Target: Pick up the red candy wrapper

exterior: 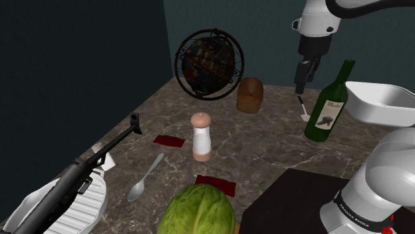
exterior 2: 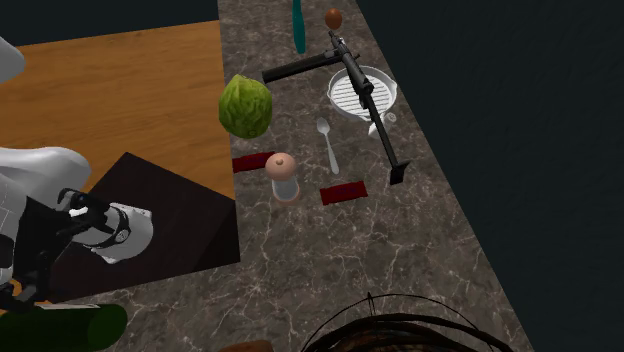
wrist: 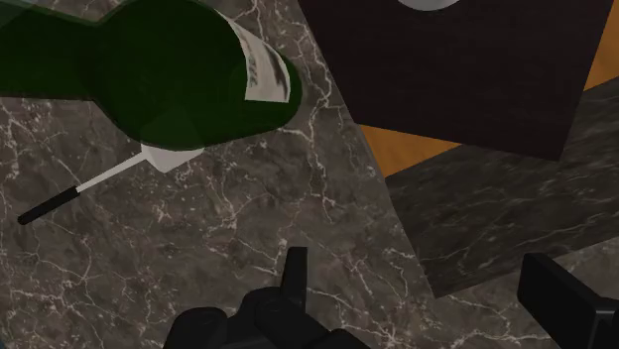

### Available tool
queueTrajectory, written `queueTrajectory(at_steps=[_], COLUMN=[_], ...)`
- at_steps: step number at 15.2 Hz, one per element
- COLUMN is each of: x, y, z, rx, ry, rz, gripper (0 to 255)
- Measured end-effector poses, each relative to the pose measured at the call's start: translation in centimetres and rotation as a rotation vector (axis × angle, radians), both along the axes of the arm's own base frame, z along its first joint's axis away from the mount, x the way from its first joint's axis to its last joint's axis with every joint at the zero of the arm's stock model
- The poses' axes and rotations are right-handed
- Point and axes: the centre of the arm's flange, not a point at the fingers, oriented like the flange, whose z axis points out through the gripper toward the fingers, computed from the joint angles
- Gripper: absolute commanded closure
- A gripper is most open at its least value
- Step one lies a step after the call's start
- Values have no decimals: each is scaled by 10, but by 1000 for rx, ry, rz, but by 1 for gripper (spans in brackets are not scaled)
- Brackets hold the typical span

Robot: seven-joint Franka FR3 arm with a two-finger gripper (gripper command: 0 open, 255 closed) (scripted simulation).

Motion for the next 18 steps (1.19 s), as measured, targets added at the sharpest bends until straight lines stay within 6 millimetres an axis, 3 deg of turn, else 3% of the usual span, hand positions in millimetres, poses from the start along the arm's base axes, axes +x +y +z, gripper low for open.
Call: queueTrajectory(at_steps=[2, 7, 18], x=[3, 43, 135], y=[3, 35, 130], z=[-2, -28, -84], rx=[1, 6, 19], ry=[-1, -5, -20], rz=[4, 47, 151], gripper=[0, 0, 0])
